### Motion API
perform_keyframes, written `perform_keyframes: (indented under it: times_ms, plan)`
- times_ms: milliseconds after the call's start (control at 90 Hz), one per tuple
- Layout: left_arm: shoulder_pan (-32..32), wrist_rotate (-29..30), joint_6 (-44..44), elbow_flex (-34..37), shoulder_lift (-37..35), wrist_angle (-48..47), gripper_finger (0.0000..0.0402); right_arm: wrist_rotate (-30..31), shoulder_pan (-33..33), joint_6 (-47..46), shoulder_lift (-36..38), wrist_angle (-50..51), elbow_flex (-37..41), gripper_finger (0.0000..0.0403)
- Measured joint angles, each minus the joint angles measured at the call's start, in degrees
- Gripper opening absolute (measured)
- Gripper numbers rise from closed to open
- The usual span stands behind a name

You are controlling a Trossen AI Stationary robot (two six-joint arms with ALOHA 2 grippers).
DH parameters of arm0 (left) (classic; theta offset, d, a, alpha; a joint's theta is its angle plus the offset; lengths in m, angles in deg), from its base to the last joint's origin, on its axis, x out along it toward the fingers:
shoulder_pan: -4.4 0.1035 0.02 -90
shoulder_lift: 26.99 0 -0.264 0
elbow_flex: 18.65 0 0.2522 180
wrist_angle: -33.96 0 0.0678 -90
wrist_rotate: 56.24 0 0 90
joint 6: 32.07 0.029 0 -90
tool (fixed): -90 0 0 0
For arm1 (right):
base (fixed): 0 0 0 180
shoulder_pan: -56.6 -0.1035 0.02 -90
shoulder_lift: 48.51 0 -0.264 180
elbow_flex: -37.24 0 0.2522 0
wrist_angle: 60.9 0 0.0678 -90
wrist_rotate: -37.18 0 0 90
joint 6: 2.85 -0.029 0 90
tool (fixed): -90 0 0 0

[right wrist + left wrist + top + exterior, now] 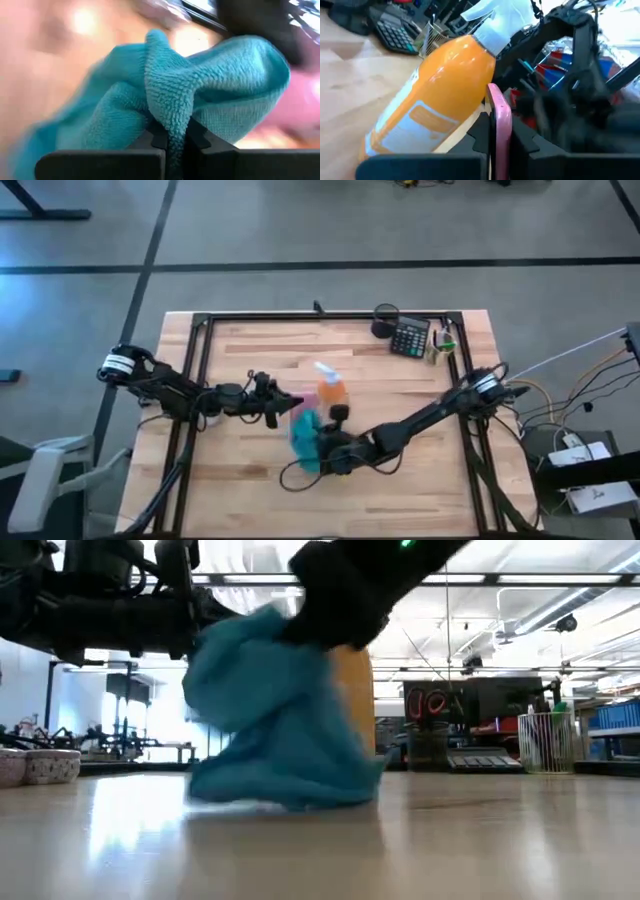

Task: Apply microfiber cloth
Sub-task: Wipe the cellphone with the microfiber cloth

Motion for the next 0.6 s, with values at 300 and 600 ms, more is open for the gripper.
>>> perform_keyframes:
  times_ms: [300,600]
  plan:
    - [-1.1,-1.5,3.3,-0.1,-0.1,3.8,0.0010,8.4,3.1,-0.1,5.4,0.4,0.0,0.0000]
    - [-1.7,0.5,8.5,-0.1,0.1,3.3,0.0010,0.7,3.5,5.5,-1.8,-14.2,-0.2,0.0000]
